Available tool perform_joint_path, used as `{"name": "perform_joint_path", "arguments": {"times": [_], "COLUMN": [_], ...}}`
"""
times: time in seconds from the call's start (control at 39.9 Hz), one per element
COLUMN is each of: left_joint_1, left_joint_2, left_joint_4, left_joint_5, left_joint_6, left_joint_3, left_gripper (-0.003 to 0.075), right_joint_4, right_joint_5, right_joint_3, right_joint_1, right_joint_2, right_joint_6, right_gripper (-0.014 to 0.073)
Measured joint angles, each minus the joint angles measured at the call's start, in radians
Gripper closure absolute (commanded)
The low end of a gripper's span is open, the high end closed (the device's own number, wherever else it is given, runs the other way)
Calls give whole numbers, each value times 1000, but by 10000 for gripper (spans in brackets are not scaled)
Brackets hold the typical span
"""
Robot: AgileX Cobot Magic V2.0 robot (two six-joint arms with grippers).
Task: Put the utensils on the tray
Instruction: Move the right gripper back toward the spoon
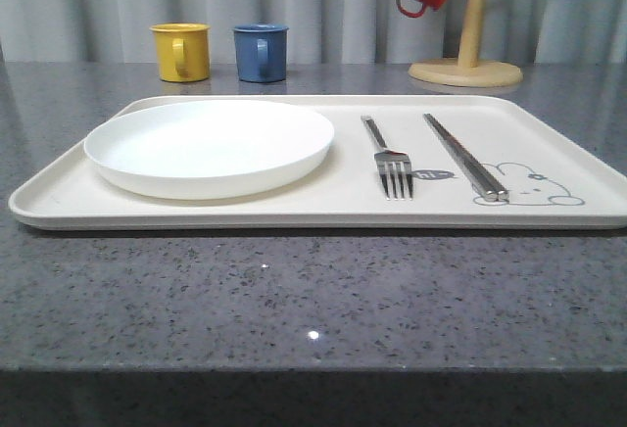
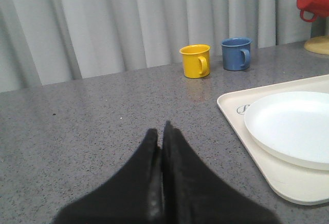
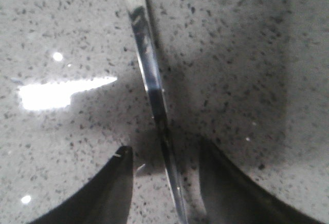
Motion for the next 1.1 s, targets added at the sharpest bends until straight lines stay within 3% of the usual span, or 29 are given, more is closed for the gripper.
{"name": "perform_joint_path", "arguments": {"times": [0.15,0.28,0.65,0.85,1.1], "left_joint_1": [0,0,0,0,0], "left_joint_2": [0,0,0,0,0], "left_joint_4": [0,0,0,0,0], "left_joint_5": [0,0,0,0,0], "left_joint_6": [0,0,0,0,0], "left_joint_3": [0,0,0,0,0], "left_gripper": [738,738,738,738,738], "right_joint_4": [0,0,2,2,5], "right_joint_5": [-4,-5,-5,3,11], "right_joint_3": [-2,-2,-2,-2,-2], "right_joint_1": [2,2,40,175,370], "right_joint_2": [3,3,-120,-264,-273], "right_joint_6": [0,-2,90,187,287], "right_gripper": [512,596,598,598,569]}}
